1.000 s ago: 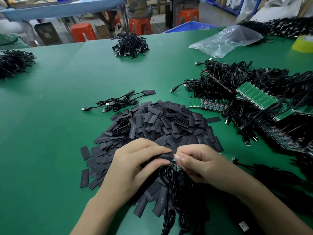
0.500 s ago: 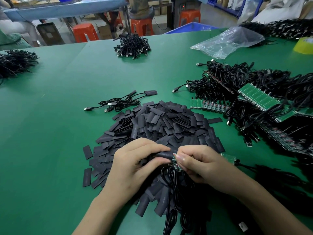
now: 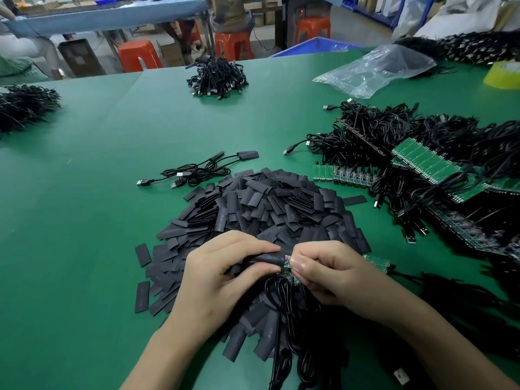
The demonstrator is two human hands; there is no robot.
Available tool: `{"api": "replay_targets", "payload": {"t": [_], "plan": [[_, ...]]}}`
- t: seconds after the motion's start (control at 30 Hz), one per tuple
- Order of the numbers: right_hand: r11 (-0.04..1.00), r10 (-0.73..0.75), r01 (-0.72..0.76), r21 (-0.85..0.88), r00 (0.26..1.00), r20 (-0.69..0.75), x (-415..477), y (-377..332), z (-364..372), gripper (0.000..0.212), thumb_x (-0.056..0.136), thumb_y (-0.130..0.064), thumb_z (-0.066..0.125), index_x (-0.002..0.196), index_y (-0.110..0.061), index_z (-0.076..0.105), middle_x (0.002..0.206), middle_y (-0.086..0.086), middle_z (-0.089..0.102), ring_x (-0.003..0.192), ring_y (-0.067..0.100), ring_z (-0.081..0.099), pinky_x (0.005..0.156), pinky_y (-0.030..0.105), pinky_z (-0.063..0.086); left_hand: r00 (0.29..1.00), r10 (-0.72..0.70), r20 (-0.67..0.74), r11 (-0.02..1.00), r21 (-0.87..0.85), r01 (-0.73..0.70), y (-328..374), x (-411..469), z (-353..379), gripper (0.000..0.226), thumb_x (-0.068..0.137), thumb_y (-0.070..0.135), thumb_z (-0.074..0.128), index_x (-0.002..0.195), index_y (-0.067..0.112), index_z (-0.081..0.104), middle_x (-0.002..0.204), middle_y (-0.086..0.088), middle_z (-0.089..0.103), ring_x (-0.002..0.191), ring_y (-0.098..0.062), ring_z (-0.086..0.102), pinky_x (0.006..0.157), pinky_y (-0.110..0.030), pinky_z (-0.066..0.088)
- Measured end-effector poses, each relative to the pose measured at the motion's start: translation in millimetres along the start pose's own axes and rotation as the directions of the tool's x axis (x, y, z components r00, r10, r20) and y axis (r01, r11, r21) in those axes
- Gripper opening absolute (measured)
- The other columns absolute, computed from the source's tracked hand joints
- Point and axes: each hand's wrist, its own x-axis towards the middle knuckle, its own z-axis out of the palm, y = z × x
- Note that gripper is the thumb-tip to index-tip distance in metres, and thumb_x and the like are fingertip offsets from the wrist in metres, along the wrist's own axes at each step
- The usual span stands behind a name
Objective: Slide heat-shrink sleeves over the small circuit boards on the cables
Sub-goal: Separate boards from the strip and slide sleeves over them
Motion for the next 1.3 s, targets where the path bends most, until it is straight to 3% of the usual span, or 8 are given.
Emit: {"api": "replay_targets", "payload": {"t": [0.37,0.6,0.73,0.83,1.3], "plan": [[0.995,-0.037,0.034,-0.092,0.999,-0.034,0.3,2.5,3.1,0.035,0.099,-0.043,0.050,0.077,-0.019,0.061,0.057,-0.006,0.040,0.049,0.010,0.038,0.049,0.026,0.031,0.999,0.028,0.045,1.000,0.014,-0.028,2.7,0.8,2.6,0.017,0.085,0.023,0.079,0.099,0.014,0.080,0.096,0.009,0.073,0.090,-0.009,0.069,0.080,-0.024,0.053],[0.998,-0.059,0.059,-0.002,0.995,-0.078,0.5,-1.2,2.0,0.022,0.099,-0.026,0.054,0.085,-0.012,0.061,0.064,0.021,0.032,0.054,0.024,0.032,0.053,0.042,0.026,1.000,-0.006,-0.017,1.000,0.005,0.006,1.5,0.9,-0.3,0.018,0.084,0.024,0.080,0.100,0.018,0.079,0.095,0.011,0.074,0.088,-0.010,0.070,0.077,-0.024,0.053],[0.998,-0.054,0.054,-0.016,0.996,-0.065,-0.6,0.4,1.5,0.023,0.102,-0.022,0.054,0.082,-0.011,0.058,0.061,0.003,0.032,0.052,0.014,0.031,0.050,0.024,0.026,1.000,0.006,-0.021,1.000,-0.018,-0.006,1.3,-0.7,0.1,0.019,0.083,0.021,0.081,0.101,0.017,0.079,0.096,0.011,0.074,0.088,-0.011,0.071,0.077,-0.025,0.054],[0.998,-0.051,0.049,-0.036,0.996,-0.068,-0.1,1.1,1.0,0.024,0.101,-0.025,0.054,0.079,-0.016,0.058,0.058,-0.010,0.036,0.050,0.008,0.032,0.050,0.020,0.028,1.000,0.023,-0.020,1.000,-0.009,-0.023,1.1,-1.6,0.8,0.018,0.083,0.019,0.082,0.100,0.015,0.079,0.097,0.011,0.074,0.089,-0.011,0.071,0.077,-0.026,0.054],[0.998,-0.033,0.030,-0.054,0.997,-0.065,-0.1,0.5,3.7,0.024,0.099,-0.026,0.056,0.076,-0.021,0.061,0.055,-0.014,0.039,0.049,0.004,0.034,0.049,0.017,0.029,1.000,0.005,0.023,1.000,-0.023,-0.005,2.1,-1.9,5.4,0.018,0.084,0.024,0.079,0.098,0.013,0.080,0.095,0.010,0.074,0.089,-0.007,0.070,0.081,-0.017,0.050]]}}
